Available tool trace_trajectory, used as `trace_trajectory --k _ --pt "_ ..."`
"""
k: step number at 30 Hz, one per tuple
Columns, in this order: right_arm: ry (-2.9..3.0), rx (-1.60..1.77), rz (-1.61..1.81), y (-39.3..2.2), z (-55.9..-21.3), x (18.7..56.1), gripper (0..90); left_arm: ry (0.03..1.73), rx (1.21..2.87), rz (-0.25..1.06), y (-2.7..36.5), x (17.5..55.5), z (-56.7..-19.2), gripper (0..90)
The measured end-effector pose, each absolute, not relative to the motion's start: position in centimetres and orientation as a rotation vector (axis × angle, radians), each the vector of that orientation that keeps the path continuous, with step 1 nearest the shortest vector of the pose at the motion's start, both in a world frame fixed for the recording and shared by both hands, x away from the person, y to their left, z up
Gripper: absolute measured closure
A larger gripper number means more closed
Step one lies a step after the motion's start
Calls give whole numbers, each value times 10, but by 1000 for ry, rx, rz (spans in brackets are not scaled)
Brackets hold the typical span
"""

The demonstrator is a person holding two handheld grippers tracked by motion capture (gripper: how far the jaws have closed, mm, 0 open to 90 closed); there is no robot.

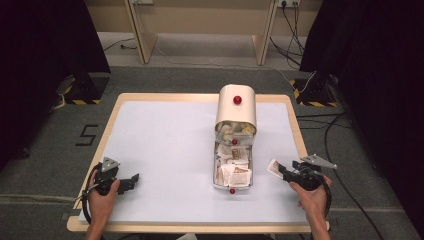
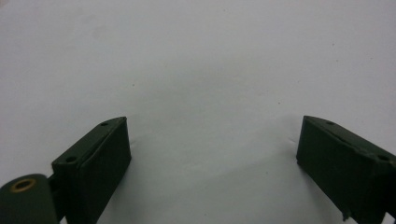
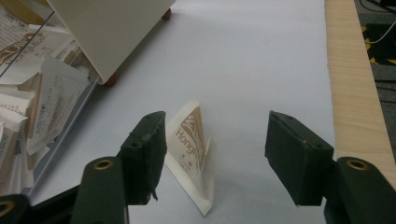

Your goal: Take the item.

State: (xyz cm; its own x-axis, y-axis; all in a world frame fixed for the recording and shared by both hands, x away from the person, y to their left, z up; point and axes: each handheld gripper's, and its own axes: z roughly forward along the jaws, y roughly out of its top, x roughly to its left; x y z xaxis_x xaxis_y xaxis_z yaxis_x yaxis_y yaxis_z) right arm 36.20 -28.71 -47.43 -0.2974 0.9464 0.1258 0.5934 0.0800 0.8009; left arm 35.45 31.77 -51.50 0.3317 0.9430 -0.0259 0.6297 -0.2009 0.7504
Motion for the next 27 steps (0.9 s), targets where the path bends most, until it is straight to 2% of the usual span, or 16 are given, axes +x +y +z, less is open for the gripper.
trace_trajectory --k 11,27 --pt "1928 1529 1098 -280 -472 359 240 1380 1925 594 318 355 -515 90" --pt "1939 1507 1110 -274 -467 347 223 1380 1925 593 318 355 -515 90"
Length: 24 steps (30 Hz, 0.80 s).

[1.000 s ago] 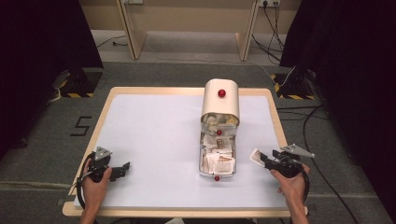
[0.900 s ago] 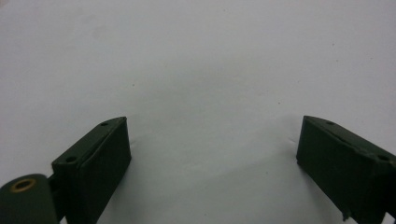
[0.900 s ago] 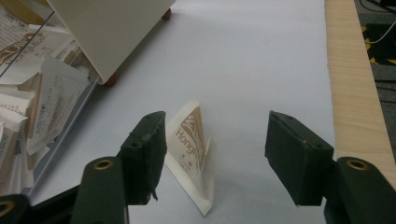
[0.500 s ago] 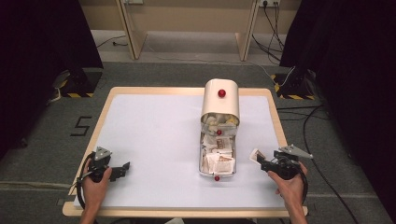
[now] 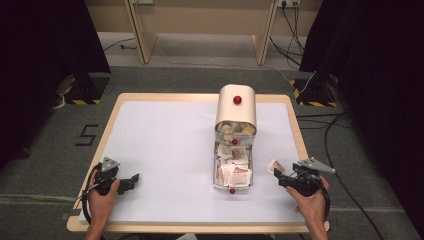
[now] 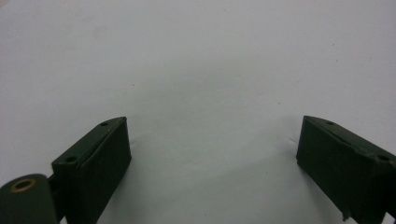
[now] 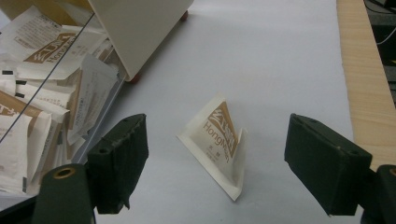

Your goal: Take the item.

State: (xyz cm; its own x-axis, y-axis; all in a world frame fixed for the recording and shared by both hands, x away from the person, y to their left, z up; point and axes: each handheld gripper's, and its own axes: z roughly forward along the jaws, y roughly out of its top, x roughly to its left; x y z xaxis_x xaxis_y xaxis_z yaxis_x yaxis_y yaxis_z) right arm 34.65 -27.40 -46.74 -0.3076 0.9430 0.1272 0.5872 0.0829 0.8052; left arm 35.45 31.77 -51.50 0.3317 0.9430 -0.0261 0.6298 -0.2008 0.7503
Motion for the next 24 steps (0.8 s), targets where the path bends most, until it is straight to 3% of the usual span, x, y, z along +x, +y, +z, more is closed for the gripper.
trace_trajectory --k 24 --pt "1978 1470 1107 -269 -471 317 218 1380 1925 594 318 355 -515 90"
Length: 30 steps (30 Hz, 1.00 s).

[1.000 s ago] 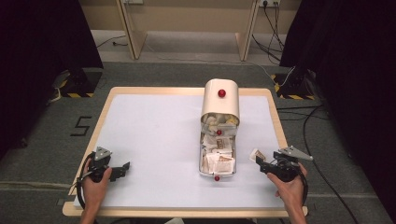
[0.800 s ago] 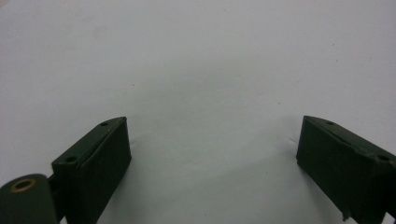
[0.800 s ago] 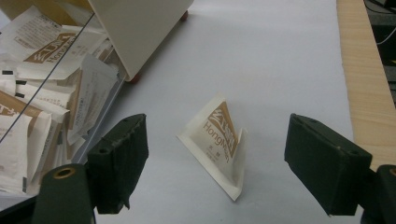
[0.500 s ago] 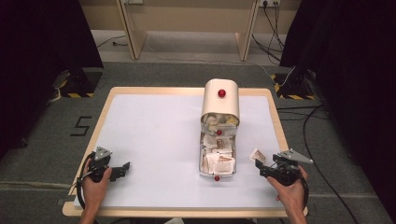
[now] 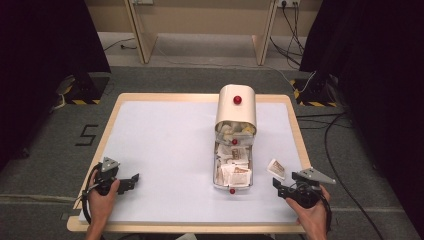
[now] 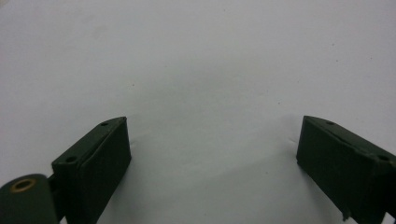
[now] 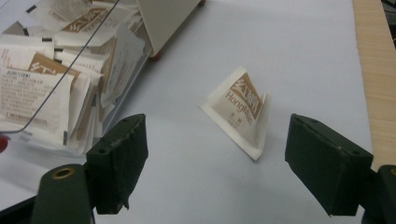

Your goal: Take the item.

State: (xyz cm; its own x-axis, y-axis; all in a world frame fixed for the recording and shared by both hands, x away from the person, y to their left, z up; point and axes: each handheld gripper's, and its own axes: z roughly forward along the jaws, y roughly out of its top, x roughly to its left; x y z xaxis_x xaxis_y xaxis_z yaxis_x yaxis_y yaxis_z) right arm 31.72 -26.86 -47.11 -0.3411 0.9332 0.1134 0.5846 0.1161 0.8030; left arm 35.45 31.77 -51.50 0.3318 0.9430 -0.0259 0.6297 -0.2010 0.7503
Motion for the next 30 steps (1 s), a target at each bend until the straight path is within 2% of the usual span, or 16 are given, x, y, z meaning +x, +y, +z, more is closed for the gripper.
trace_trajectory --k 30 --pt "2092 1455 1044 -263 -485 288 180 1380 1925 594 318 354 -515 90"
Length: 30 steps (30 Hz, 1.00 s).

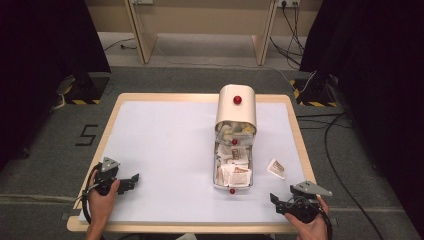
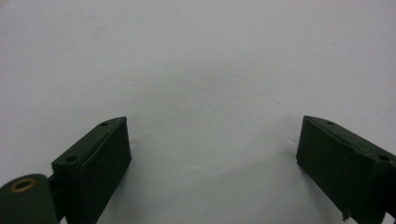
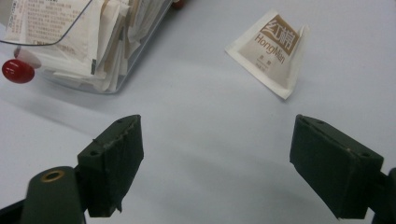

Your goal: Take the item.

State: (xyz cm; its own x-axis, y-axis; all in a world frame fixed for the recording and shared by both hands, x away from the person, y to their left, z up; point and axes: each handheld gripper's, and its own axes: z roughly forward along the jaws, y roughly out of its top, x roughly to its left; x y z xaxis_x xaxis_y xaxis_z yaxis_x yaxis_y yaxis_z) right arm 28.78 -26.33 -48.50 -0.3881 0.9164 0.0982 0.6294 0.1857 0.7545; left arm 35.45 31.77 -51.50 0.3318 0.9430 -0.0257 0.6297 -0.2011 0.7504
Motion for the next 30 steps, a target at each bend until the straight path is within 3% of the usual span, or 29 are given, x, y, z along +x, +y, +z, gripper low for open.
trace_trajectory --k 30 --pt "2186 1415 898 -260 -498 279 160 1380 1925 594 318 354 -515 90"
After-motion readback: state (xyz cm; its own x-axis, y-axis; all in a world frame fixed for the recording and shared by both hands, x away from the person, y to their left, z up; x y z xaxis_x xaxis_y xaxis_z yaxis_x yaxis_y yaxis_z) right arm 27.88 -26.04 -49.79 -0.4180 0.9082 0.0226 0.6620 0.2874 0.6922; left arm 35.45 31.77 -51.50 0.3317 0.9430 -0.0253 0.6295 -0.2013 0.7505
